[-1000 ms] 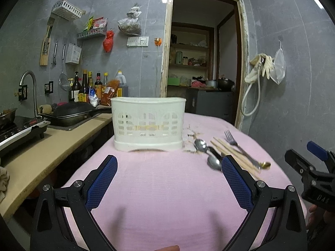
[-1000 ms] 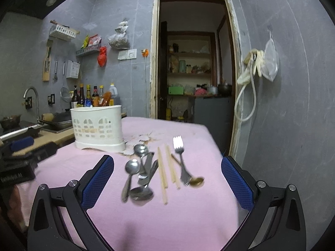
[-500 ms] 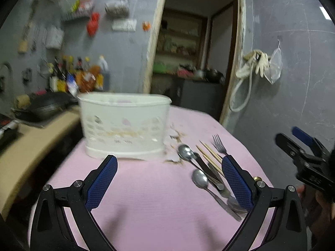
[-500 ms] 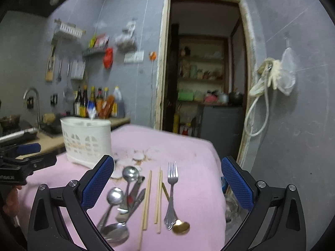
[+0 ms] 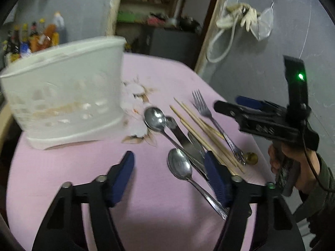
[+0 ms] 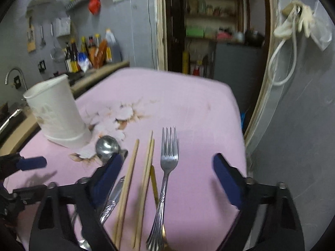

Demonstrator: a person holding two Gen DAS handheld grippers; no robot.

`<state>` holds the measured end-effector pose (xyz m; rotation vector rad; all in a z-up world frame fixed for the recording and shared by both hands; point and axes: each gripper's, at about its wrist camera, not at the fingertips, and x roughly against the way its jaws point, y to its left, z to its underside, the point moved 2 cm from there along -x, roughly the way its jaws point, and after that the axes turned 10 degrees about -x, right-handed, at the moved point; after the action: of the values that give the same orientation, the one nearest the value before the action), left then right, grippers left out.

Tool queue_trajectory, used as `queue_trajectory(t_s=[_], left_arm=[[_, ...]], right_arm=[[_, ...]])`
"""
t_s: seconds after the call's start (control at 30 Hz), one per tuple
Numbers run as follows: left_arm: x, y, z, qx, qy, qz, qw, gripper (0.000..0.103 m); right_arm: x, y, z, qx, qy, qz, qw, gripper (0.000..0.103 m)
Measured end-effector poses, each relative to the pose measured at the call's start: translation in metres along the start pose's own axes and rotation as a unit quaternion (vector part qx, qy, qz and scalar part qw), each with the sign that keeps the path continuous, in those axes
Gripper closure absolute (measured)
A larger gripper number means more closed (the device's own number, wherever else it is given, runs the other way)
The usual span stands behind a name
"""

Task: Organize utensils
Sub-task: 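Grasp the steel fork with the right gripper while the left gripper grasps a steel spoon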

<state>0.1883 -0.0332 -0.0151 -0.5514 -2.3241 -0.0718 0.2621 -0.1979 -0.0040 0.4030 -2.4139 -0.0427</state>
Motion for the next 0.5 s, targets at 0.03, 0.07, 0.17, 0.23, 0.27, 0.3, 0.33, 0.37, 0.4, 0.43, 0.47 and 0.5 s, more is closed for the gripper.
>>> queue_trajectory(t_s=[0.03, 0.07, 0.17, 0.23, 0.27, 0.3, 0.33, 0.37, 0.4, 0.43, 0.47, 0.5], left_arm=[[-0.006, 0.003, -0.002, 0.001, 0.013, 0.009, 0.9999, 0.052], [-0.012, 0.006, -0.004, 0.003, 0.027, 0.017, 0.9995, 0.056], [-0.027, 0.014, -0.007, 0.008, 0.059, 0.035, 0.9976, 0.065], [-0.037, 0.019, -0.008, 0.018, 0.078, 0.049, 0.9956, 0.071], [-0.041, 0.022, -0.008, 0.024, 0.085, 0.055, 0.9946, 0.075], [-0.042, 0.024, -0.009, 0.027, 0.086, 0.06, 0.994, 0.077], [-0.043, 0.024, -0.01, 0.029, 0.087, 0.065, 0.9937, 0.078], [-0.043, 0.026, -0.011, 0.032, 0.089, 0.071, 0.993, 0.078], [-0.045, 0.029, -0.011, 0.035, 0.091, 0.077, 0.9922, 0.078], [-0.045, 0.03, -0.011, 0.037, 0.092, 0.081, 0.9917, 0.079], [-0.045, 0.03, -0.012, 0.039, 0.092, 0.085, 0.9913, 0.079], [-0.045, 0.03, -0.012, 0.038, 0.092, 0.088, 0.9911, 0.079]], right_arm=[[-0.007, -0.002, 0.0, -0.001, 0.014, 0.002, 1.0, 0.031], [-0.013, -0.004, 0.0, -0.002, 0.025, 0.002, 1.0, 0.034], [-0.025, -0.006, 0.0, -0.006, 0.049, -0.004, 0.999, 0.038], [-0.033, -0.007, 0.001, -0.005, 0.062, -0.004, 0.998, 0.041], [-0.036, -0.006, -0.001, -0.003, 0.066, -0.003, 0.998, 0.043], [-0.04, -0.006, -0.001, 0.0, 0.069, -0.001, 0.998, 0.044], [-0.042, -0.005, -0.002, 0.003, 0.07, 0.002, 0.998, 0.045], [-0.045, -0.004, -0.003, 0.005, 0.072, 0.005, 0.997, 0.046], [-0.046, -0.003, -0.004, 0.009, 0.073, 0.009, 0.997, 0.047], [-0.049, -0.002, -0.005, 0.015, 0.074, 0.014, 0.997, 0.047], [-0.053, 0.0, -0.006, 0.021, 0.078, 0.021, 0.997, 0.049], [-0.056, 0.002, -0.007, 0.025, 0.081, 0.024, 0.996, 0.049]])
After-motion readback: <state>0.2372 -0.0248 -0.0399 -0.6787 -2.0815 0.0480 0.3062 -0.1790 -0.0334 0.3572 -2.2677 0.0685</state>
